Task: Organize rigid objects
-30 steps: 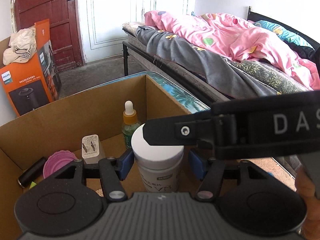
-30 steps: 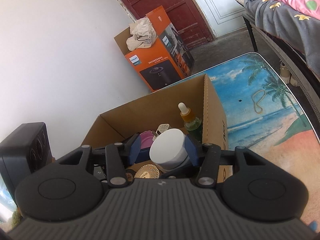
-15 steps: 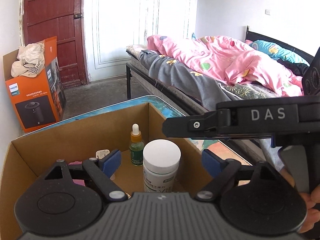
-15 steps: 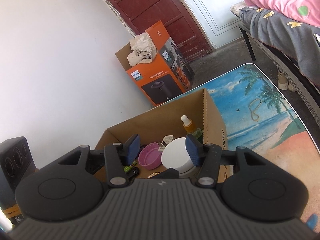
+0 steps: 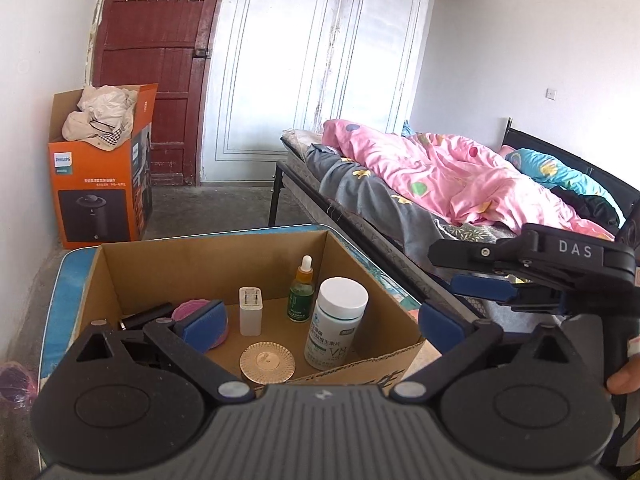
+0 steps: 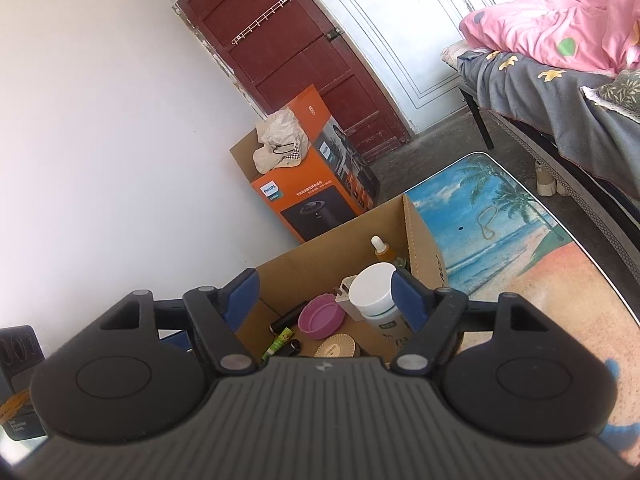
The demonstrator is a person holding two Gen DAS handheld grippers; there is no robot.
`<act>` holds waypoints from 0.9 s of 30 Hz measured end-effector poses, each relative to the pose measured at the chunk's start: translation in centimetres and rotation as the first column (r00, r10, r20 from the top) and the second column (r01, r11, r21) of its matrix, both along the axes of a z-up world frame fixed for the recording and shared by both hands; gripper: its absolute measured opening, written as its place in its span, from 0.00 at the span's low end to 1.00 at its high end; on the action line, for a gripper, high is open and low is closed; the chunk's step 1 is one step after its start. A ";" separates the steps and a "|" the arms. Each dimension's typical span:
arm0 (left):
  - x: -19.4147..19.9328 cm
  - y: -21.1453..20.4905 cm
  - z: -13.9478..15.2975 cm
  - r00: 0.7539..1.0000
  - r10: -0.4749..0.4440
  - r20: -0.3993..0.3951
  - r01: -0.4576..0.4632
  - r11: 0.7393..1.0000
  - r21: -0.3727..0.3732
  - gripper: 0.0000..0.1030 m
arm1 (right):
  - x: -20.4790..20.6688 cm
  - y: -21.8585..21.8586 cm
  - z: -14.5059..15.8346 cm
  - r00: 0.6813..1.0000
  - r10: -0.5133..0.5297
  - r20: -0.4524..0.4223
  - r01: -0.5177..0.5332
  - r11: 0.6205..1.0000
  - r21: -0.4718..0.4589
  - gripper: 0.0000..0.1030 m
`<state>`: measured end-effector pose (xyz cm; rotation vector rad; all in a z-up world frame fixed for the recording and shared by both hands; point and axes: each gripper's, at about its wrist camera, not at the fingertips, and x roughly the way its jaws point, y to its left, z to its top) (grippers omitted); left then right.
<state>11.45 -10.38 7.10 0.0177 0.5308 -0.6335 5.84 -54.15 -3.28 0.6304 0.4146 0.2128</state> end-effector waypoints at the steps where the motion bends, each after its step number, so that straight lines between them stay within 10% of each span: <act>1: -0.2 0.2 -0.1 1.000 0.012 0.000 -0.012 1.000 0.003 1.00 | -0.2 0.4 0.0 1.000 0.002 -0.004 -0.002 1.000 -0.014 0.75; 11: -0.1 2.8 -0.9 0.987 0.152 -0.041 -0.151 0.988 0.023 1.00 | -1.3 4.7 1.9 1.000 -0.026 -0.010 0.024 0.974 -0.223 0.98; 27: -0.2 5.0 -0.7 0.949 0.312 -0.048 -0.309 0.949 0.056 1.00 | -2.2 8.6 4.1 0.990 -0.138 -0.007 0.115 0.853 -0.509 0.99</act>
